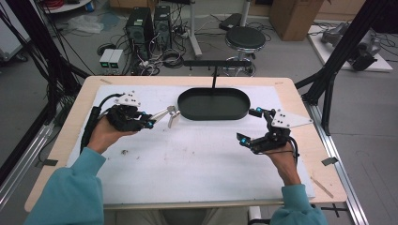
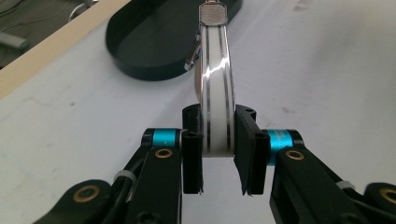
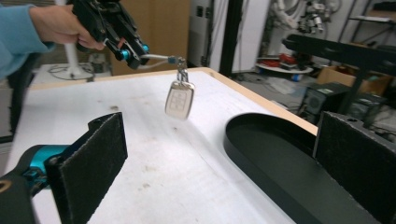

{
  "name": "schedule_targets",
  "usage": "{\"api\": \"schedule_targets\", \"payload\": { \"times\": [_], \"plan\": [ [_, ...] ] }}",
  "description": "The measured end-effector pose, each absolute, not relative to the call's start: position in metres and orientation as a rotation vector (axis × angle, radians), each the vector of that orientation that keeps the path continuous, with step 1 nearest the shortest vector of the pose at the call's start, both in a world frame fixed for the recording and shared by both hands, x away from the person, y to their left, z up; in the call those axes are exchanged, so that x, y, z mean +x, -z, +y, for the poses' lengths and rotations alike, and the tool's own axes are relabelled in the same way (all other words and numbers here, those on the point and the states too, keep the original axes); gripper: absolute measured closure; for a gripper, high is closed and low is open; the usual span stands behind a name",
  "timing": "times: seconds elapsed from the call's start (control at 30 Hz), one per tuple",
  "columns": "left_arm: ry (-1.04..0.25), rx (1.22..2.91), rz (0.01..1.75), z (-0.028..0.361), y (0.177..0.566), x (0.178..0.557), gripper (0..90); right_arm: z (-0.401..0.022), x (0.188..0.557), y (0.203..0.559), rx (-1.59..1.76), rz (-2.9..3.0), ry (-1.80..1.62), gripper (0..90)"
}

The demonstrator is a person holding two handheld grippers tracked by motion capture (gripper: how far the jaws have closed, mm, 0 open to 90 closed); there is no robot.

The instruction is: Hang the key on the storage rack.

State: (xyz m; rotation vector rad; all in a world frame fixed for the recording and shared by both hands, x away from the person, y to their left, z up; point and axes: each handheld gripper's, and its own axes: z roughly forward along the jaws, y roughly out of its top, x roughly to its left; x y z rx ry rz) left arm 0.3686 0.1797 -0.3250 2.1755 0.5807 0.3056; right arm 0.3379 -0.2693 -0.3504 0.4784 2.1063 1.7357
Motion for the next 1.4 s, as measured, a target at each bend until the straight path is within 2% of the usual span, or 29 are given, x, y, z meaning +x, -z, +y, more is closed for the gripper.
{"api": "schedule_targets", "payload": {
  "times": [0.37,0.63,0.83,0.93,1.1,1.17,1.23,1.4],
  "plan": [
    [-0.221,2.198,0.403,0.136,0.326,0.356,74.0,-0.242,0.355,0.319,0.301,2.310,-1.723,4.6],
    [-0.171,2.214,0.303,0.113,0.323,0.350,74.0,-0.216,0.365,0.311,0.148,2.481,-1.580,4.6],
    [-0.146,2.215,0.260,0.102,0.319,0.348,73.9,-0.198,0.368,0.306,0.042,2.579,-1.487,8.0],
    [-0.134,2.232,0.243,0.097,0.319,0.346,74.0,-0.193,0.371,0.305,0.001,2.626,-1.450,16.2],
    [-0.125,2.256,0.224,0.093,0.321,0.345,73.9,-0.186,0.372,0.305,-0.036,2.689,-1.374,22.5],
    [-0.129,2.262,0.216,0.092,0.322,0.344,73.9,-0.183,0.372,0.305,-0.054,2.734,-1.328,29.5],
    [-0.144,2.277,0.214,0.091,0.323,0.344,73.9,-0.179,0.372,0.308,-0.074,2.757,-1.277,30.1],
    [-0.144,2.282,0.200,0.090,0.324,0.343,73.9,-0.170,0.373,0.313,-0.127,2.797,-1.174,40.2]
  ]
}}
